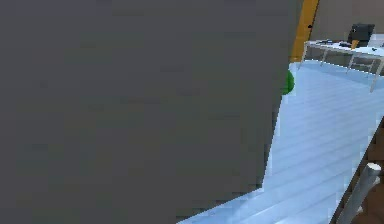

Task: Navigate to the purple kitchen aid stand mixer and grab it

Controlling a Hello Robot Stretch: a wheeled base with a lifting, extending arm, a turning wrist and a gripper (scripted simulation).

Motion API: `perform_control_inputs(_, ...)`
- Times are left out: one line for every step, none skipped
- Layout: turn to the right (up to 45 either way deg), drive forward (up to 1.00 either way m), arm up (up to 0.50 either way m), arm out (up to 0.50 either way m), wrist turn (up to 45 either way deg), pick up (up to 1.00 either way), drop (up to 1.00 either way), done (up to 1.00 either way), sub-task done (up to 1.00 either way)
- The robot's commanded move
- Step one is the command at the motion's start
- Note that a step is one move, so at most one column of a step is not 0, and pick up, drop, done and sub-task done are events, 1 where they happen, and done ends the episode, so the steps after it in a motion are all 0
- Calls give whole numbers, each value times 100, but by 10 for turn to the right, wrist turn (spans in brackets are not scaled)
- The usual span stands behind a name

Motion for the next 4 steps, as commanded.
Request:
perform_control_inputs(0, 45, 0, 0, 0, 0, 0, 0, 0)
perform_control_inputs(180, 0, 0, 0, 0, 0, 0, 0, 0)
perform_control_inputs(0, 40, 0, 0, 0, 0, 0, 0, 0)
perform_control_inputs(420, 0, 0, 0, 0, 0, 0, 0, 0)
